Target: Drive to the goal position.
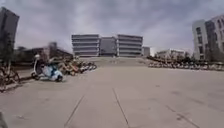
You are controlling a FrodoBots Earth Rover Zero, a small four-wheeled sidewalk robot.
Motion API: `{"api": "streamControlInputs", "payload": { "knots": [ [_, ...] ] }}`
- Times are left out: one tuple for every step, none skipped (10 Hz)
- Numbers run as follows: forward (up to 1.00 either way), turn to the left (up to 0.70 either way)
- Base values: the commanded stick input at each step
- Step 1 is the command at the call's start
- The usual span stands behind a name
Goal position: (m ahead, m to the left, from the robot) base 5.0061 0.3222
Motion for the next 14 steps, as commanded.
{"api": "streamControlInputs", "payload": {
  "knots": [
    [1.00, 0.00],
    [1.00, 0.00],
    [1.00, 0.00],
    [1.00, 0.00],
    [1.00, 0.00],
    [1.00, 0.00],
    [1.00, 0.00],
    [1.00, 0.00],
    [1.00, 0.00],
    [1.00, 0.00],
    [1.00, 0.00],
    [1.00, 0.00],
    [1.00, 0.00],
    [1.00, 0.00]
  ]
}}
